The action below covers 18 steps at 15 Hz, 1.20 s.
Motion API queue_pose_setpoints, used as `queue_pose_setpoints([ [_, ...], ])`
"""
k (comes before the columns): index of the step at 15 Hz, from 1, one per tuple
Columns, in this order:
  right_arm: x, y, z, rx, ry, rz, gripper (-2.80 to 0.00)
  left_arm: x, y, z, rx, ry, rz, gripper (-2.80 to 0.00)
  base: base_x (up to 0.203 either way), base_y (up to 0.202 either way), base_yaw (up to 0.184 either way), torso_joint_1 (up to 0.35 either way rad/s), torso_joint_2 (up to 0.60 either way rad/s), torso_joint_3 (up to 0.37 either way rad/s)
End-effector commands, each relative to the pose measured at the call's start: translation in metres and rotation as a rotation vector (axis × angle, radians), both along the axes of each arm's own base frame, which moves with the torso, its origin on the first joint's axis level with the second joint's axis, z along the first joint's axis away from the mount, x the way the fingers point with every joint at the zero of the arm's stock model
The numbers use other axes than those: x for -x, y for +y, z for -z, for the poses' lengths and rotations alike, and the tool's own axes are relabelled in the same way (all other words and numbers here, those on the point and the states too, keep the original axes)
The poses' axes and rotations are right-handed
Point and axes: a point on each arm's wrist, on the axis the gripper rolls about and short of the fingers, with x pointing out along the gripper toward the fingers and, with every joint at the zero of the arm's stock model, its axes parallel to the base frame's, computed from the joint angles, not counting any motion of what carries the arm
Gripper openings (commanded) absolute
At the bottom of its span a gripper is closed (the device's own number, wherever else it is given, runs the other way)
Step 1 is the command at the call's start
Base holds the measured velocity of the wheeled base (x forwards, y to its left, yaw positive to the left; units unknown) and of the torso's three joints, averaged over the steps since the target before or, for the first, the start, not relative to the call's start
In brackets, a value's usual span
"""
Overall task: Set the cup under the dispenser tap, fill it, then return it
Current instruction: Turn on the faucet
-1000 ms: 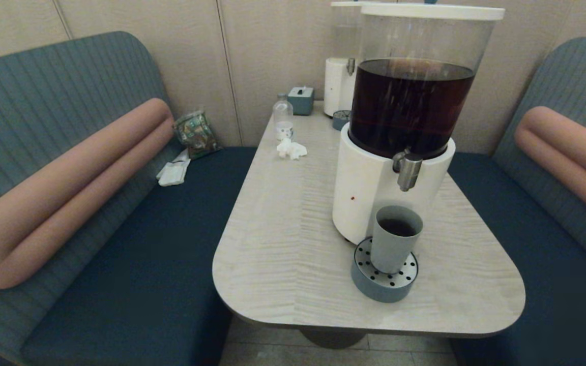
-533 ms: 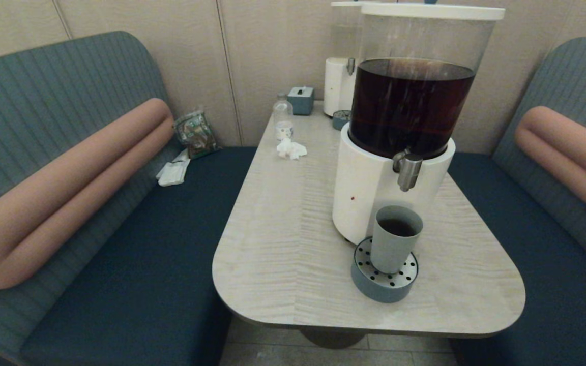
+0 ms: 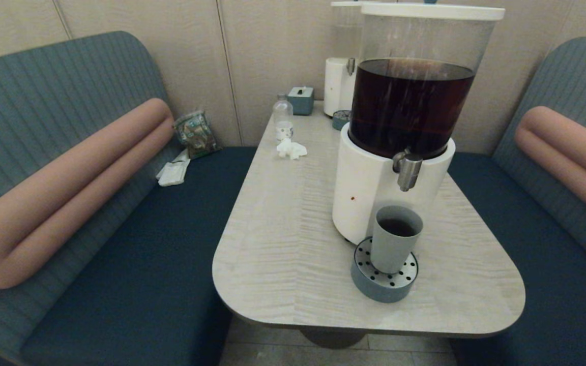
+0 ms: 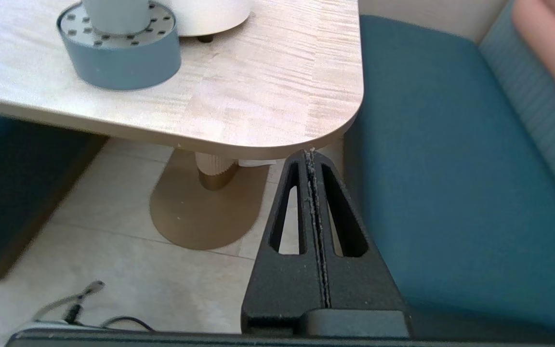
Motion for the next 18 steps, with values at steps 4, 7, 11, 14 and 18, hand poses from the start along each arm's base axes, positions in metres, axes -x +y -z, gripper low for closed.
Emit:
queue_pose_setpoints([
  [4, 0.0, 0.0, 0.0, 0.0, -0.003, 0.0, -2.8, 0.0, 0.0, 0.0, 0.016, 0.0, -0.006, -2.8, 0.0, 0.0, 0.0, 0.0, 0.0, 0.0],
  [7, 0.003, 0.0, -0.011, -0.025, -0.035, 0.0, -2.8, 0.0, 0.0, 0.0, 0.016, 0.0, -0.006, -2.8, 0.0, 0.0, 0.0, 0.0, 0.0, 0.0],
  [11, 0.016, 0.0, -0.088, -0.079, -0.088, -0.012, -2.8, 0.0, 0.0, 0.0, 0.016, 0.0, -0.006, -2.8, 0.0, 0.0, 0.0, 0.0, 0.0, 0.0],
  [14, -0.03, 0.0, -0.154, -0.106, 0.083, -0.003, -2.8, 0.0, 0.0, 0.0, 0.016, 0.0, -0.006, -2.8, 0.0, 0.0, 0.0, 0.0, 0.0, 0.0],
  [18, -0.12, 0.003, -0.239, -0.172, 0.318, -0.022, -2.8, 0.0, 0.0, 0.0, 0.016, 0.0, -0.006, -2.8, 0.0, 0.0, 0.0, 0.0, 0.0, 0.0],
])
